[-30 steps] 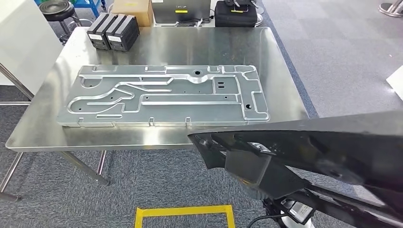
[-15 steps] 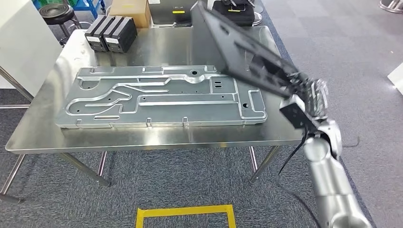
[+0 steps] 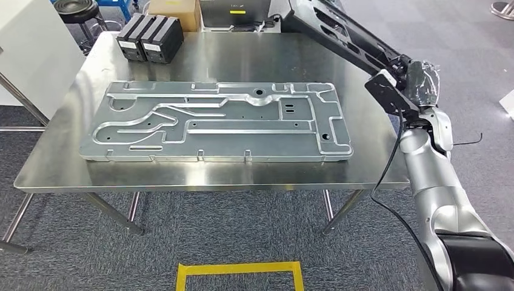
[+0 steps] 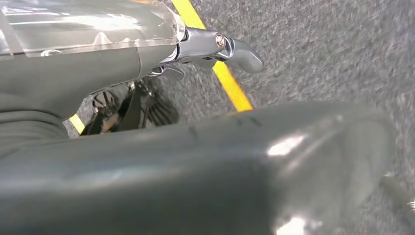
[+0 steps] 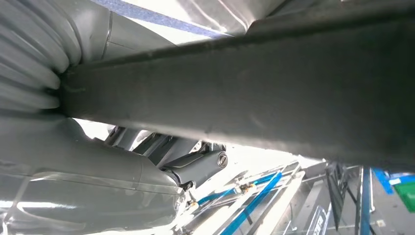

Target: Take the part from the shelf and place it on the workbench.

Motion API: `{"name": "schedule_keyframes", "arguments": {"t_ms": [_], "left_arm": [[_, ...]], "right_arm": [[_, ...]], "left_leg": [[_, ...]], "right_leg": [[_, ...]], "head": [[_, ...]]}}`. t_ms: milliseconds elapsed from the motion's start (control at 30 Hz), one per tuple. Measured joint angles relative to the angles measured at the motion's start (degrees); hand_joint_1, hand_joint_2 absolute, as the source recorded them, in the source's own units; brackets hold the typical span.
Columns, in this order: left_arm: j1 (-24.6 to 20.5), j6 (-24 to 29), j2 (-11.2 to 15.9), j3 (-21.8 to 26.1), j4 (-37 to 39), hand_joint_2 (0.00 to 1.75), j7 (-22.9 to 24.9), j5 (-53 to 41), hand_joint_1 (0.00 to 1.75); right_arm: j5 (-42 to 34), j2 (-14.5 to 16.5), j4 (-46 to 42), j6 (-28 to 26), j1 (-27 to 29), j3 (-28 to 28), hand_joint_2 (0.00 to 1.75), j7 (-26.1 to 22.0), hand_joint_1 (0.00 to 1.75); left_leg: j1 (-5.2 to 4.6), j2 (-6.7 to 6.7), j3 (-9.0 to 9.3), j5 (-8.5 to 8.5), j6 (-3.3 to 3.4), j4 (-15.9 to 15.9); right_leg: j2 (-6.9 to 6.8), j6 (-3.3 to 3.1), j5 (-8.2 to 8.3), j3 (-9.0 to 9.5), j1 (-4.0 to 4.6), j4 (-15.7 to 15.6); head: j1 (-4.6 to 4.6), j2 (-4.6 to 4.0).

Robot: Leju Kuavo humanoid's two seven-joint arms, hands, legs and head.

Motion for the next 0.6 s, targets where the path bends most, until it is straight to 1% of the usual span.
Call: {"name": "schedule_keyframes", "arguments": {"t_ms": [33,67,100,133,167,200,233,267,300,333,367,400,467,500,533,567,600], "left_arm": [[-0.05,0.0,-0.01,0.0,0.0,0.0,0.0,0.0,0.0],[-0.09,0.01,-0.01,0.0,0.0,0.0,0.0,0.0,0.0],[-0.13,0.04,-0.01,0.0,0.0,0.0,0.01,-0.02,0.0],[-0.16,0.13,0.0,0.0,0.0,0.0,0.02,-0.02,0.0],[-0.2,0.25,0.01,0.01,0.0,0.0,0.05,-0.02,0.0],[-0.25,0.38,0.0,0.03,0.01,0.0,0.08,-0.02,0.0],[-0.31,0.49,-0.03,0.07,0.01,0.0,0.08,-0.02,0.0],[-0.38,0.54,-0.07,0.13,0.02,0.0,0.03,-0.02,0.0],[-0.44,0.51,-0.1,0.22,0.02,0.0,-0.13,-0.02,0.0],[-0.5,0.33,-0.13,0.31,0.02,0.0,-0.36,-0.02,0.0],[-0.55,0.06,-0.14,0.38,0.02,0.0,-0.68,-0.02,0.0],[-0.59,-0.33,-0.14,0.43,0.02,0.0,-1.03,-0.02,0.0],[-0.69,-1.17,-0.09,0.44,0.02,0.0,-1.87,-0.02,0.0],[-0.75,-1.54,-0.04,0.44,0.03,0.0,-2.34,-0.02,0.0],[-0.81,-1.79,0.0,0.44,0.03,0.0,-2.81,-0.02,0.0],[-0.85,-1.92,0.04,0.44,0.04,0.0,-3.21,-0.02,0.0],[-0.87,-1.99,0.04,0.44,0.04,0.0,-3.63,-0.03,0.0]], "right_arm": [[0.18,-0.15,0.28,-0.02,-0.28,0.1,1.75,0.14,1.75],[0.8,-0.28,0.72,-0.07,-0.7,0.22,1.75,0.55,1.75],[2.03,-0.36,1.58,-0.14,-1.4,0.46,1.75,1.28,1.75],[3.8,-0.39,2.89,-0.21,-2.4,0.86,1.75,2.23,1.75],[6.02,-0.39,4.76,-0.29,-3.77,1.5,1.75,3.27,1.75],[8.75,-0.35,7.21,-0.34,-5.56,2.49,1.75,4.48,1.75],[11.65,-0.25,9.68,-0.36,-7.55,3.6,1.75,5.73,1.75],[14.64,-0.04,12.16,-0.32,-9.57,4.84,1.75,7.07,1.75],[17.63,0.38,14.58,-0.14,-11.56,6.21,1.75,8.46,1.75],[20.25,1.05,16.7,0.29,-13.35,7.65,1.75,9.67,1.75],[22.49,1.84,18.61,0.87,-14.76,9.11,1.75,10.64,1.75],[24.52,2.75,20.37,1.63,-15.8,10.67,1.75,11.32,1.75],[27.68,4.79,23.18,3.26,-16.73,13.64,1.75,11.59,1.75],[28.81,6.06,24.52,3.85,-16.87,15.09,1.75,11.4,1.75],[29.5,7.36,25.76,4.18,-16.89,16.38,1.75,11.13,1.75],[29.81,8.65,26.83,4.25,-16.76,17.44,1.75,10.96,1.75],[30.1,9.94,27.89,4.27,-16.53,18.42,1.75,10.84,1.75]], "left_leg": [[0.09,0.01,0.2,0.07,0.28,-0.26],[0.08,0.0,0.3,0.04,0.48,-0.33],[0.05,0.0,0.34,-0.02,0.64,-0.34],[0.01,0.0,0.38,-0.08,0.7,-0.32],[-0.01,-0.01,0.45,-0.17,0.73,-0.3],[-0.02,-0.01,0.54,-0.27,0.68,-0.27],[-0.02,-0.02,0.67,-0.39,0.57,-0.23],[-0.03,-0.05,0.79,-0.55,0.4,-0.19],[-0.12,-0.06,0.83,-0.71,0.18,-0.13],[-0.18,-0.06,0.79,-0.81,-0.1,-0.06],[-0.23,-0.05,0.73,-0.87,-0.39,-0.05],[-0.26,-0.03,0.69,-0.87,-0.68,-0.09],[-0.19,-0.03,0.77,-1.08,-1.34,-0.1],[-0.16,-0.04,0.55,-1.63,-1.66,0.55],[-0.12,-0.05,-0.21,-2.69,-1.94,2.31],[-0.05,-0.06,-1.62,-4.18,-2.14,5.29],[-0.04,-0.06,-3.51,-5.76,-2.28,9.1]], "right_leg": [[0.08,0.21,-1.25,-1.02,-0.02,2.19],[0.15,0.36,-2.86,-2.74,-0.07,5.62],[0.2,0.49,-4.43,-4.9,-0.08,9.63],[0.22,0.59,-5.36,-6.88,-0.11,13.02],[0.22,0.63,-5.34,-8.19,-0.14,14.88],[0.21,0.6,-4.04,-8.34,-0.18,14.29],[0.21,0.5,-1.86,-7.39,-0.23,11.53],[0.23,0.34,0.61,-5.74,-0.26,7.47],[0.31,0.11,2.43,-4.04,-0.21,3.68],[0.4,-0.18,3.39,-2.82,-0.09,0.86],[0.5,-0.49,3.61,-2.2,0.08,-0.67],[0.58,-0.8,3.32,-2.06,0.27,-1.04],[0.59,-1.51,3.26,-1.89,0.2,-1.5],[0.56,-1.91,3.26,-1.68,0.1,-1.68],[0.52,-2.32,3.27,-1.47,0.0,-1.88],[0.48,-2.64,3.21,-1.28,0.04,-1.98],[0.48,-2.92,3.12,-1.19,0.14,-1.99]], "head": [[0.0,0.0],[0.0,0.0],[0.0,0.0],[0.0,0.0],[0.0,0.0],[0.0,0.0],[0.0,0.0],[0.0,0.0],[0.01,0.0],[0.01,0.0],[0.0,0.0],[-0.01,0.0],[-0.01,0.0],[-0.01,0.0],[-0.01,0.0],[-0.01,0.0],[-0.01,0.0]]}}
